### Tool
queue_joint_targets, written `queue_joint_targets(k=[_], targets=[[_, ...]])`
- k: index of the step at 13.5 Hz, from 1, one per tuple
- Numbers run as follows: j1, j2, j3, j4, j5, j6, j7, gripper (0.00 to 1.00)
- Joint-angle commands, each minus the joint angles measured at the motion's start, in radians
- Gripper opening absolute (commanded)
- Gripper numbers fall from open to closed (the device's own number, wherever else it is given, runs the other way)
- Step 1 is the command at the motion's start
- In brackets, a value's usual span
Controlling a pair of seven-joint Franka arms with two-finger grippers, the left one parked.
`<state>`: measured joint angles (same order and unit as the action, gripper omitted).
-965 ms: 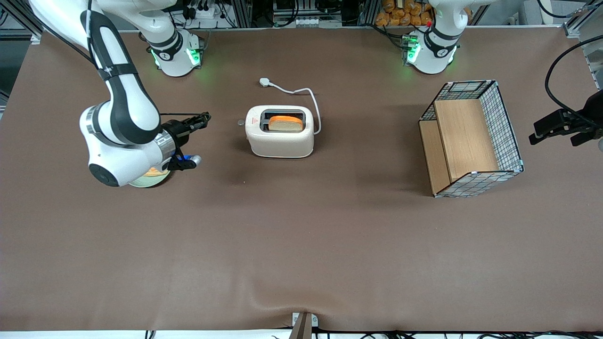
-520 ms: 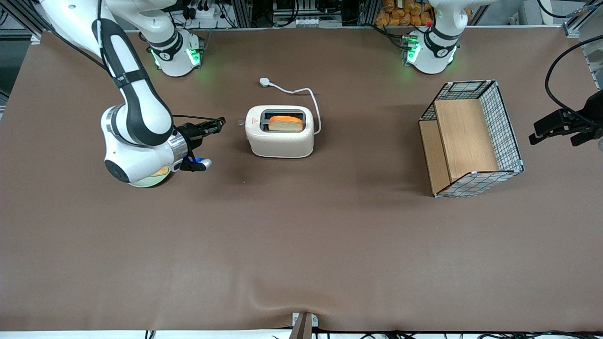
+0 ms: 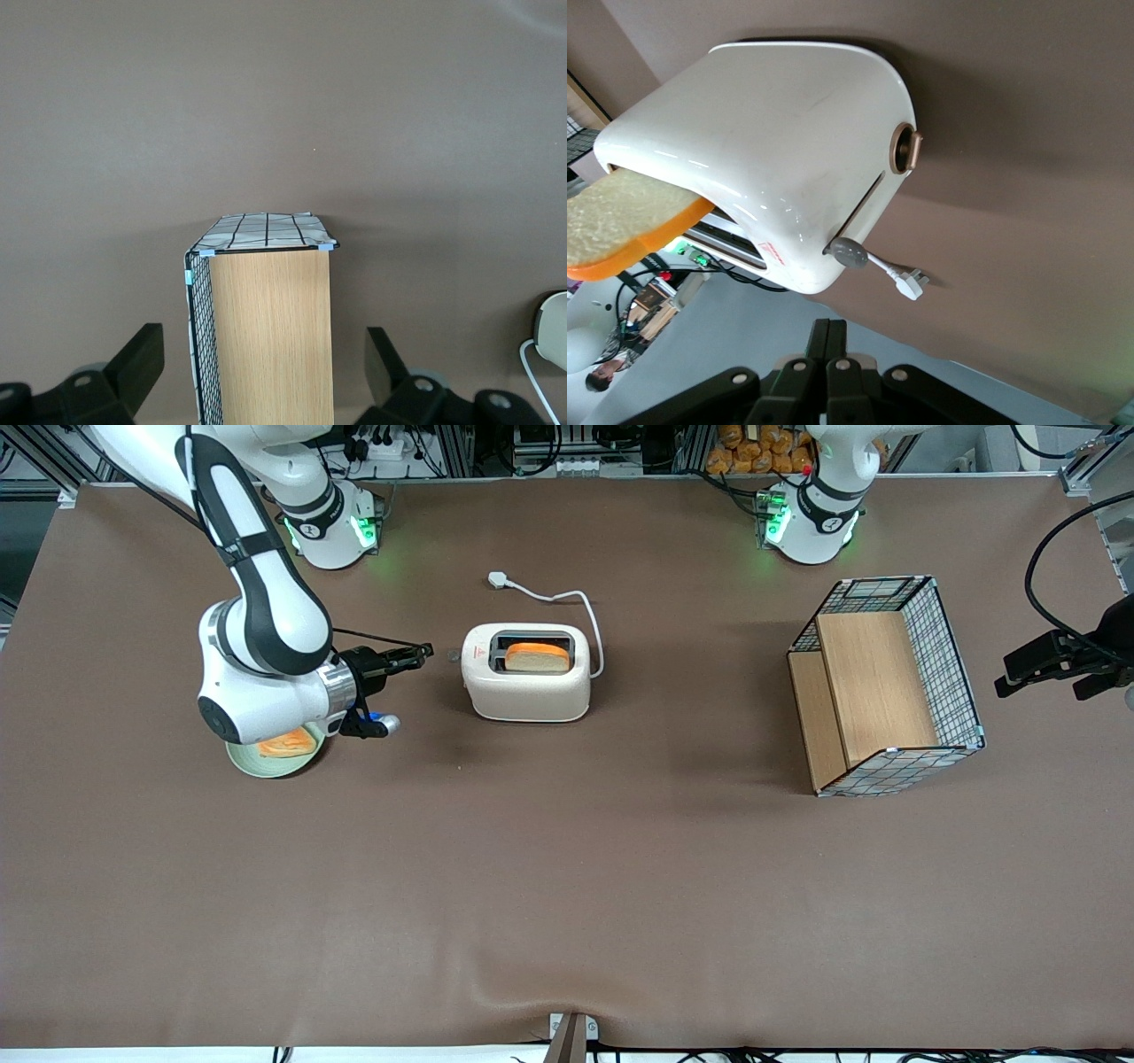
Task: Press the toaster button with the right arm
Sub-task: 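Align the right gripper with the round button on the toaster's side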
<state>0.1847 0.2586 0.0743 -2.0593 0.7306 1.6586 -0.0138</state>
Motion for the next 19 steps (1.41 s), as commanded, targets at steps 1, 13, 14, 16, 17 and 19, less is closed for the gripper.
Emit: queue_joint_targets(k=[1,13,14,16,17,19], targets=[[0.009,-0.033,-0.004,-0.045,0.052,0.041,0.000,0.00],[0.027,-0.009,-0.004,-0.079,0.108,0.087,-0.003,0.00],[0.022,-0.001,-0.004,-0.078,0.111,0.093,-0.005,0.00],[0.022,0.007,-0.004,-0.079,0.116,0.099,-0.011,0.00],[0.025,0.011,-0.004,-0.079,0.116,0.099,-0.011,0.00],[0.024,0.025,-0.004,-0.074,0.122,0.112,-0.012,0.00]])
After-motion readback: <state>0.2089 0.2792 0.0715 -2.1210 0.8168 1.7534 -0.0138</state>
